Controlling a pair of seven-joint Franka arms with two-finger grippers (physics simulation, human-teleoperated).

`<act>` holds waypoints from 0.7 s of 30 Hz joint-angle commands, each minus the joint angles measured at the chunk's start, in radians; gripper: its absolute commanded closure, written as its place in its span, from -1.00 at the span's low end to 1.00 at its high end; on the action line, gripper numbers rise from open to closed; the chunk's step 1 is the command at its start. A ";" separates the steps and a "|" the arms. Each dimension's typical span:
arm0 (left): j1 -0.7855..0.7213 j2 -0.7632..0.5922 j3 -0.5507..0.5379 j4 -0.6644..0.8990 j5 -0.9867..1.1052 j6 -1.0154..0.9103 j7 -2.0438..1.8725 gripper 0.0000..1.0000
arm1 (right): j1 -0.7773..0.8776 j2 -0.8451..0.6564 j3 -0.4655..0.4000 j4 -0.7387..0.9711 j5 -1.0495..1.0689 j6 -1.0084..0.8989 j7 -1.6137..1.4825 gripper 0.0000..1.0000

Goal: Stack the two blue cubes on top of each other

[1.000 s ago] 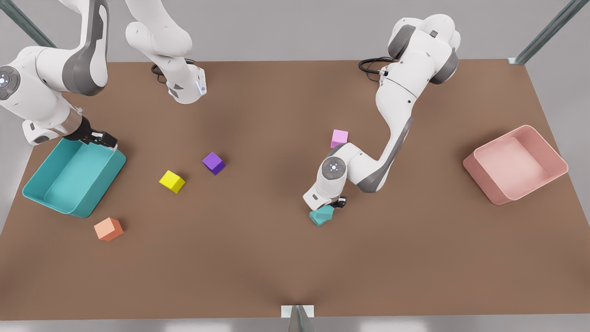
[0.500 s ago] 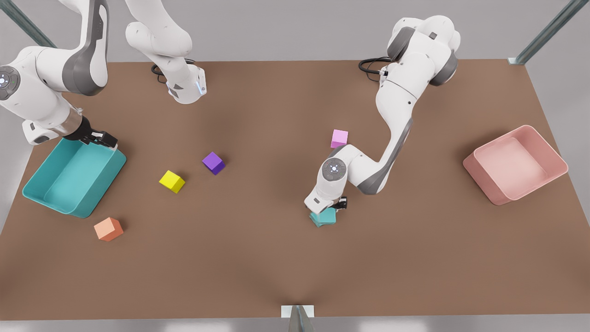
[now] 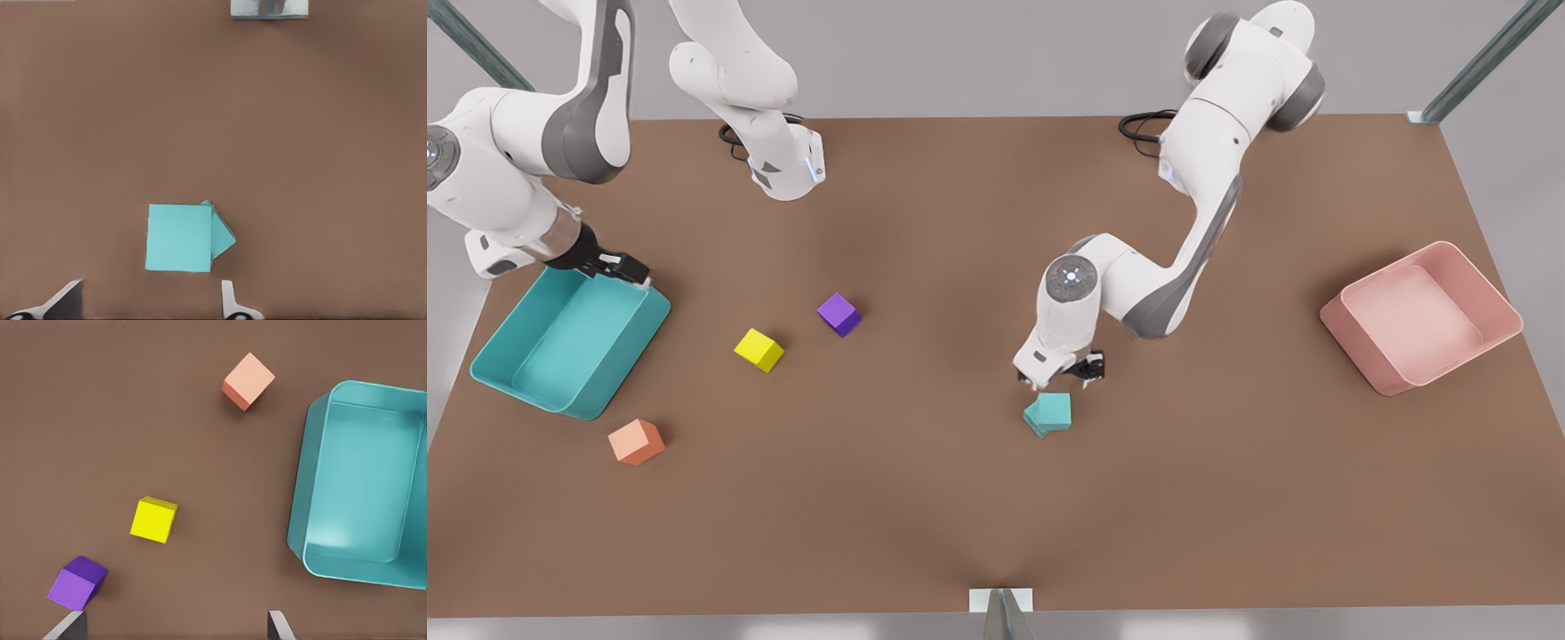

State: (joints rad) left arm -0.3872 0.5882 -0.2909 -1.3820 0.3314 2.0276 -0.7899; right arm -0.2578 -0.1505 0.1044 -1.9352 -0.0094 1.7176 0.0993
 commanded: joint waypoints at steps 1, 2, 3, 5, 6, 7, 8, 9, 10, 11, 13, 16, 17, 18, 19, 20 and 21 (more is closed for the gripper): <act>0.034 -0.074 -0.004 0.006 -0.034 -0.276 0.092 -1.00 | -0.009 -0.003 0.000 0.001 0.002 -0.001 -0.012 -1.00; 0.080 -0.128 -0.002 0.035 -0.090 -0.378 0.231 -1.00 | -0.009 -0.003 0.000 0.001 0.002 -0.001 -0.012 -1.00; 0.125 -0.126 -0.001 0.123 -0.129 -0.490 0.325 -1.00 | -0.009 -0.003 0.000 0.001 0.002 -0.001 -0.012 -1.00; 0.203 -0.134 0.001 0.178 -0.146 -0.557 0.500 -1.00 | -0.009 -0.003 0.000 0.001 0.002 -0.001 -0.012 -1.00; 0.192 -0.183 0.126 0.178 -0.250 -0.596 0.662 -1.00 | -0.009 -0.003 0.000 0.001 0.002 -0.001 -0.012 -1.00; 0.249 -0.260 0.177 0.140 -0.324 -0.601 0.862 -1.00 | -0.009 -0.003 0.000 0.001 0.002 -0.001 -0.012 -1.00; 0.303 -0.343 0.179 0.074 -0.390 -0.593 0.867 -1.00 | -0.009 -0.003 0.000 0.001 0.002 -0.001 -0.012 -1.00; 0.314 -0.465 0.179 -0.118 -0.397 -0.417 0.880 -1.00 | -0.009 -0.003 0.000 0.001 0.002 -0.001 -0.012 -1.00; 0.292 -0.462 0.182 -0.101 -0.385 -0.402 0.865 -1.00 | -0.009 -0.001 0.000 0.001 0.002 -0.001 -0.012 -1.00; 0.281 -0.441 0.182 -0.066 -0.384 -0.403 0.865 -1.00 | -0.009 -0.001 0.000 0.001 0.002 -0.001 -0.012 -1.00; 0.275 -0.439 0.182 -0.066 -0.384 -0.403 0.839 -1.00 | -0.009 -0.001 0.000 0.001 0.002 -0.001 -0.012 -1.00; 0.281 -0.439 0.179 -0.066 -0.384 -0.397 0.836 -1.00 | -0.008 -0.001 0.000 0.001 0.002 -0.001 -0.012 -1.00; 0.286 -0.439 0.177 -0.065 -0.384 -0.402 0.837 -1.00 | -0.008 -0.001 0.000 0.001 0.002 -0.001 -0.012 -1.00; 0.286 -0.439 0.177 -0.066 -0.380 -0.405 0.836 -1.00 | -0.008 -0.001 0.000 0.001 0.002 -0.001 -0.012 -1.00; 0.291 -0.439 0.177 -0.069 -0.380 -0.420 0.834 -1.00 | -0.008 -0.001 0.000 0.001 0.002 -0.001 -0.012 -1.00; 0.292 -0.439 0.177 -0.068 -0.380 -0.422 0.837 -1.00 | -0.008 0.000 0.000 0.001 0.002 -0.001 -0.012 -1.00; 0.292 -0.439 0.177 -0.069 -0.380 -0.423 0.837 -1.00 | -0.008 0.000 0.000 0.001 0.002 0.000 -0.012 -1.00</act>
State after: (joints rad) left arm -0.0934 0.1499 -0.1129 -1.4510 -0.0471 1.6184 -0.2573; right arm -0.2653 -0.1500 0.1045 -1.9346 -0.0083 1.7173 0.0917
